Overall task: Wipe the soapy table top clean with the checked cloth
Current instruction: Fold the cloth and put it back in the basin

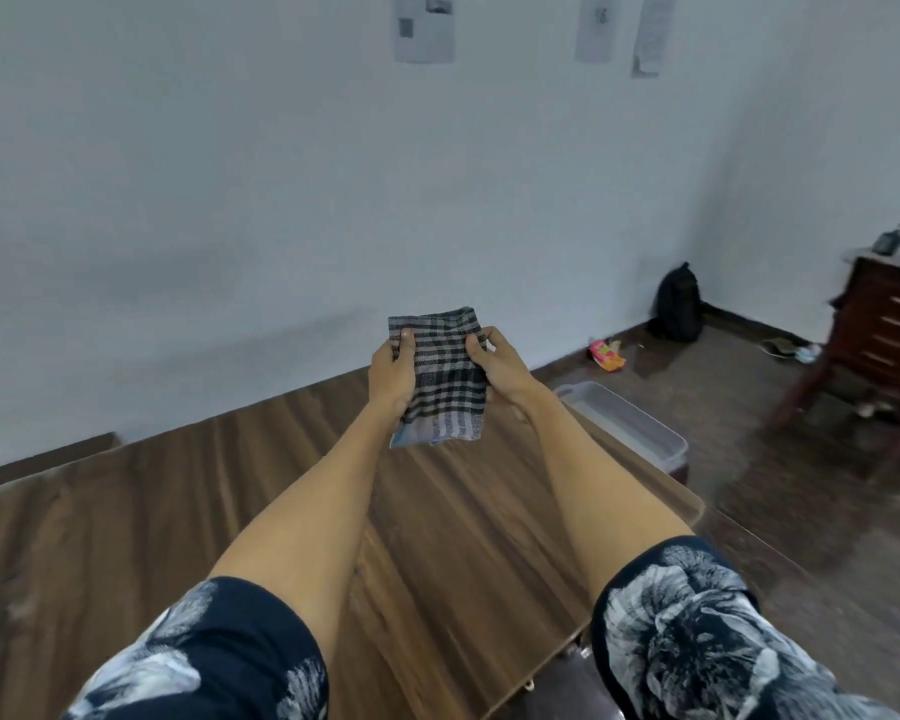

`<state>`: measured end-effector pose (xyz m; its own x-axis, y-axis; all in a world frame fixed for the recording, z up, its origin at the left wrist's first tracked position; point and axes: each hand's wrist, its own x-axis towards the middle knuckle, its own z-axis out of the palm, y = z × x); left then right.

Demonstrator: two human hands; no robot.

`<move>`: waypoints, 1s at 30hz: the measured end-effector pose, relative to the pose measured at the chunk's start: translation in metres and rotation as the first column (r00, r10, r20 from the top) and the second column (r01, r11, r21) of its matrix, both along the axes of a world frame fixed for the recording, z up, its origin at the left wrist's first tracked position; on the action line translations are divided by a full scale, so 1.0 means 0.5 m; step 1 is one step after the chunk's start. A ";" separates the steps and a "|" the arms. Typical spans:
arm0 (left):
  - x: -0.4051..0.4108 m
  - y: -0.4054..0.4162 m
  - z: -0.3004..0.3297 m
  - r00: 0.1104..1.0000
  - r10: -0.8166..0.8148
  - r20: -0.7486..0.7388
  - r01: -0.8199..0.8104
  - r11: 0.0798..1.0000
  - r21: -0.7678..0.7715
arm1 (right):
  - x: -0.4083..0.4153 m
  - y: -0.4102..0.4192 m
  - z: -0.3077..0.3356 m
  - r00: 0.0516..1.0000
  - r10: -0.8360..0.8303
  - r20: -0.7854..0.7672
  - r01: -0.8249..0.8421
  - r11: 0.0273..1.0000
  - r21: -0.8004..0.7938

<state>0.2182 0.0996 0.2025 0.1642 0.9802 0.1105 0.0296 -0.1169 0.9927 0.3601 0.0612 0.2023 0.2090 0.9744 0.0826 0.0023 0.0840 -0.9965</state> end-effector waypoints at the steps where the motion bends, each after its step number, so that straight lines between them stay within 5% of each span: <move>1: 0.032 -0.004 -0.008 1.000 -0.026 -0.004 0.026 1.000 -0.010 | 0.033 -0.013 -0.009 1.000 -0.024 0.000 0.024 1.000 -0.006; 15: 0.546 -0.084 -0.079 0.955 -0.296 0.027 0.297 0.946 -0.127 | 0.519 -0.160 -0.066 0.962 -0.273 0.010 0.273 0.954 -0.125; 30: 0.910 0.006 -0.202 0.961 -0.266 -0.070 0.234 0.925 -0.298 | 0.876 -0.061 -0.204 0.931 -0.340 -0.131 0.296 0.916 -0.272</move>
